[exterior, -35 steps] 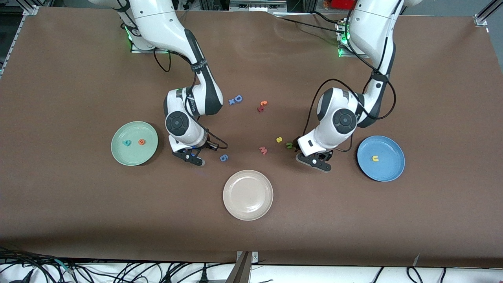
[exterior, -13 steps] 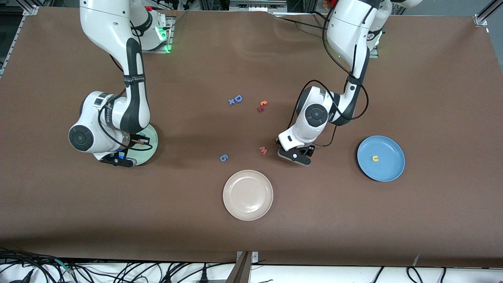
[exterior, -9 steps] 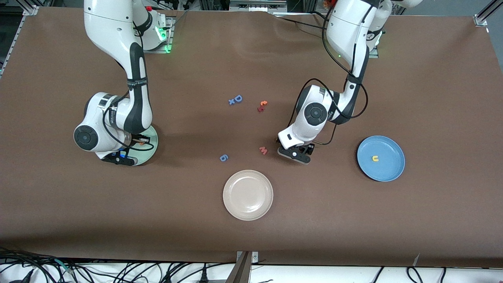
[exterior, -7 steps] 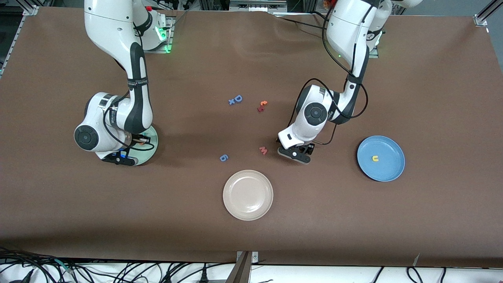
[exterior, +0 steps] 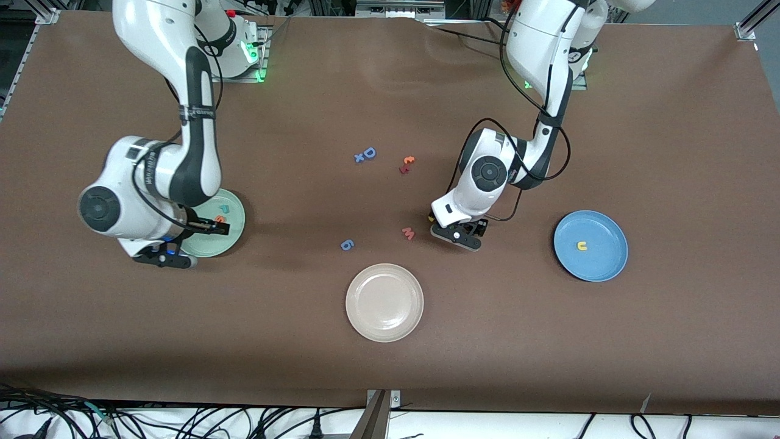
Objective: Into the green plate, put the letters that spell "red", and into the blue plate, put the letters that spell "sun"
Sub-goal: 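Drop the r on the green plate while the left gripper reaches green u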
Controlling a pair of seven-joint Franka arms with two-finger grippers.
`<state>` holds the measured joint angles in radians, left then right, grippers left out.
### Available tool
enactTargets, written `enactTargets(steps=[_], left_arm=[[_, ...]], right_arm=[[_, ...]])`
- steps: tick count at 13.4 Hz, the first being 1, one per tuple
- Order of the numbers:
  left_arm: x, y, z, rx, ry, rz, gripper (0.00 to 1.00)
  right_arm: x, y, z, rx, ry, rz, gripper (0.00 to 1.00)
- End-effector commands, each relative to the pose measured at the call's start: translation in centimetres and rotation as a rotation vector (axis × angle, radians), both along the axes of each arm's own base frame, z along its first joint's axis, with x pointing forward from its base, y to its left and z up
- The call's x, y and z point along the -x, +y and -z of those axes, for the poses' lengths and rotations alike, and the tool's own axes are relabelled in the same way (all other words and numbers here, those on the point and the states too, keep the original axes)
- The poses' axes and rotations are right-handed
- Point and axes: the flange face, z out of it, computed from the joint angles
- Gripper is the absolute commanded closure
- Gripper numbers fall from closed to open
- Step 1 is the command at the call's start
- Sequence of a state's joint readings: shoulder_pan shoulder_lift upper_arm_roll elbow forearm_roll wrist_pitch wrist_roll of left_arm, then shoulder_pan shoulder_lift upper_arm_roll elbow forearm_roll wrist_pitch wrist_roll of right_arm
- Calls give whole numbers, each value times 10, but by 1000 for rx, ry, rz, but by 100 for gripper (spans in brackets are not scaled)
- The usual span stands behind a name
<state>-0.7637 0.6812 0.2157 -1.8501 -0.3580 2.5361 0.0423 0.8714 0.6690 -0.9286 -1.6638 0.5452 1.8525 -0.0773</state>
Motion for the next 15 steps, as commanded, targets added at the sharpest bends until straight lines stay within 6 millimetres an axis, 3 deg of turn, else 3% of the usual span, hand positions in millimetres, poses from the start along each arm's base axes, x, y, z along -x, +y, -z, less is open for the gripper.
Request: enactTargets(steps=[1,3,7,9,11,15], left_arm=[[13,2,-3,1,21,-9,0],[15,0,-1,-3,24,-5,0],[13,4,1,-10,23,-9,1],[13,5,1,-11,22,-9,22],[12,6,2,-13,22,-10,44],[13,4,2,-14,22,-10,43]], right_arm=[[-15,1,-69,-11,-14,9,1],[-18,-4,-107,1,-13,26,1],[-16,-7,-141,-1,-1,29,1],[-18,-8,-150,-1,-10,27,1],[-22,-19,-148,-11,-4,42,1],[-37,-27,-172,-67,36,73,1]])
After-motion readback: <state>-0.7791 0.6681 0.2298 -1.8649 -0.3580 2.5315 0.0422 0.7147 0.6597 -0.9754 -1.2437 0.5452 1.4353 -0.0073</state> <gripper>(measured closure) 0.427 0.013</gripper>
